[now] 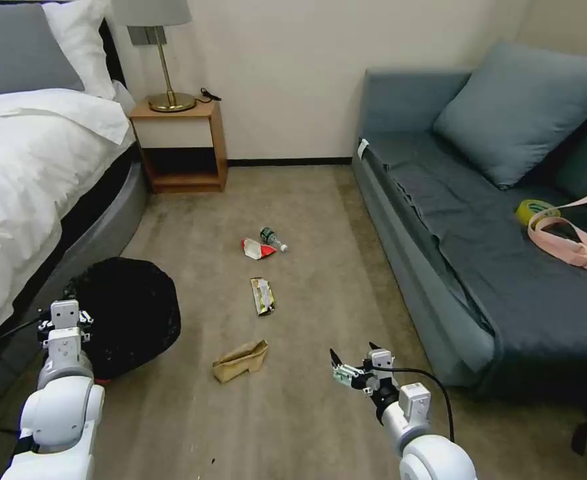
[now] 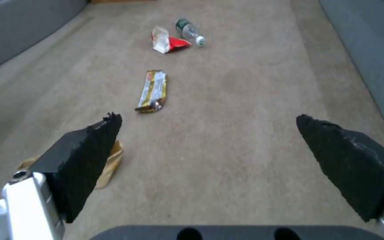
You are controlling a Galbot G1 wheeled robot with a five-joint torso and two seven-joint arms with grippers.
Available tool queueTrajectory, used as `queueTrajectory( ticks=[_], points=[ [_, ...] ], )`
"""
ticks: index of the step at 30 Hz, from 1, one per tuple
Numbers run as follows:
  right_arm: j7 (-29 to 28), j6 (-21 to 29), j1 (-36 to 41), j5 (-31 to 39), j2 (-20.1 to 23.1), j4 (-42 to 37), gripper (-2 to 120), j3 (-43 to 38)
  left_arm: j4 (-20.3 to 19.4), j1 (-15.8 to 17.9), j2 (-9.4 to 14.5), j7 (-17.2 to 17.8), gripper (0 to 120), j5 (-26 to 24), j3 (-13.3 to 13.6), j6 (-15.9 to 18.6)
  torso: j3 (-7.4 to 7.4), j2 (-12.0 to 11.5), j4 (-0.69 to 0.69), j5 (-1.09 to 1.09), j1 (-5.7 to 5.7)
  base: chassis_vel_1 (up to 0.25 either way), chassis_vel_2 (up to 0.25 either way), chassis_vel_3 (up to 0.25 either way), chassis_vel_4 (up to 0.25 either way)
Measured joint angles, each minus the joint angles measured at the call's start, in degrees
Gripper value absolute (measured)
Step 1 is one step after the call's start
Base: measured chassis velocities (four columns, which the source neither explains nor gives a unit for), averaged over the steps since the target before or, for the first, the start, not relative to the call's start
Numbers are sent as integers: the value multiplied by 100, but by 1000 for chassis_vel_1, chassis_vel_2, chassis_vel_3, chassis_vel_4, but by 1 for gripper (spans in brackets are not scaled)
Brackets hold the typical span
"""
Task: Pick up the trash bin, then pick up the garbage on the floor and place it into the trash bin.
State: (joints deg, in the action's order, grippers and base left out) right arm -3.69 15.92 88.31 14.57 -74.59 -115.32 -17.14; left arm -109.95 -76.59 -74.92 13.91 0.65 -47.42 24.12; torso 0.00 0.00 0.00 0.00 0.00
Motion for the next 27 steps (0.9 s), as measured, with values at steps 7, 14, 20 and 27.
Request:
queueTrajectory(
  ticks=[7, 14, 20, 27],
  points=[
    [11, -10, -4, -34, 4, 37, 100, 11, 1, -3, -6, -41, 5, -5, 0, 2, 0, 0, -1, -1, 0, -121, 117, 110, -125],
    [20, -25, -14, -64, 2, 90, 100, 50, 40, -22, -18, -56, 5, -23, -14, -19, 0, 0, 0, 0, 0, -109, 120, 117, -110],
    [22, -26, -41, -82, -1, 155, 100, 105, 95, -20, -18, -57, 5, -24, -30, -60, 0, 0, -1, 0, 0, -112, 116, 113, -121],
    [24, -27, -77, -107, 4, 225, 100, 161, 97, -38, -37, -66, 5, -24, -38, -89, 0, 0, 0, 0, 0, -121, 116, 125, -110]
  ],
)
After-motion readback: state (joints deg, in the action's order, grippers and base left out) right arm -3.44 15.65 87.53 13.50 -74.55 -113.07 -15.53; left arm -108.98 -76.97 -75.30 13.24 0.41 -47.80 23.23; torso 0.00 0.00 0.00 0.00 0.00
